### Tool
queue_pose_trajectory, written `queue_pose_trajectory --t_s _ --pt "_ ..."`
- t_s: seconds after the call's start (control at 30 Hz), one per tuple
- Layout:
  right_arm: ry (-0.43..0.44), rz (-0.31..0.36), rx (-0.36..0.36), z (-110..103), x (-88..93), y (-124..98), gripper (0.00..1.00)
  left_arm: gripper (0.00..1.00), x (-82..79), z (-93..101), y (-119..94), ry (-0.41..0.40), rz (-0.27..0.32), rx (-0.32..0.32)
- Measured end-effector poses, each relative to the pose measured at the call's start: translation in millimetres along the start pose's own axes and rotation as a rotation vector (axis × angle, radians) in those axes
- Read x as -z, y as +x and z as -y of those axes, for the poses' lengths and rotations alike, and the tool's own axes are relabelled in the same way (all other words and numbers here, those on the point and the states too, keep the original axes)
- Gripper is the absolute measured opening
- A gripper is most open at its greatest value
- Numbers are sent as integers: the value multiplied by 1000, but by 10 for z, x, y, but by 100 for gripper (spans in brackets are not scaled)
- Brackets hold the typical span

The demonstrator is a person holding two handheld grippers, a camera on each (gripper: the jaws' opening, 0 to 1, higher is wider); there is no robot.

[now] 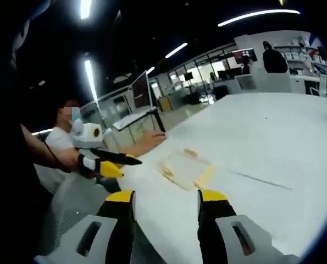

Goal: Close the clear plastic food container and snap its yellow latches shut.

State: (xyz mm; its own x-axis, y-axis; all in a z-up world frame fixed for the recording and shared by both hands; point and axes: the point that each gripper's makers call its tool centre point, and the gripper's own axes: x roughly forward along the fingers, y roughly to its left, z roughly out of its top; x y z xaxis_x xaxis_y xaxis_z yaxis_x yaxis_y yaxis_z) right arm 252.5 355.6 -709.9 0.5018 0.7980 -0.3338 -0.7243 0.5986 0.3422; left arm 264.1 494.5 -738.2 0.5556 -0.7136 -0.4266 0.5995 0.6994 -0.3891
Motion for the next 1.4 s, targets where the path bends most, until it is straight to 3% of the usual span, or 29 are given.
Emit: queue_pose_trajectory --t_s 0.8,1.07,1.4 --pt "-37 -12 -6 16 -125 359 43 64 -42 -375 -17 114 -150 61" --pt "-56 -34 -1 62 -118 445 43 64 -139 -485 19 134 -164 82" --pt "-76 -56 -3 96 -124 571 43 60 -141 -613 12 196 -191 99"
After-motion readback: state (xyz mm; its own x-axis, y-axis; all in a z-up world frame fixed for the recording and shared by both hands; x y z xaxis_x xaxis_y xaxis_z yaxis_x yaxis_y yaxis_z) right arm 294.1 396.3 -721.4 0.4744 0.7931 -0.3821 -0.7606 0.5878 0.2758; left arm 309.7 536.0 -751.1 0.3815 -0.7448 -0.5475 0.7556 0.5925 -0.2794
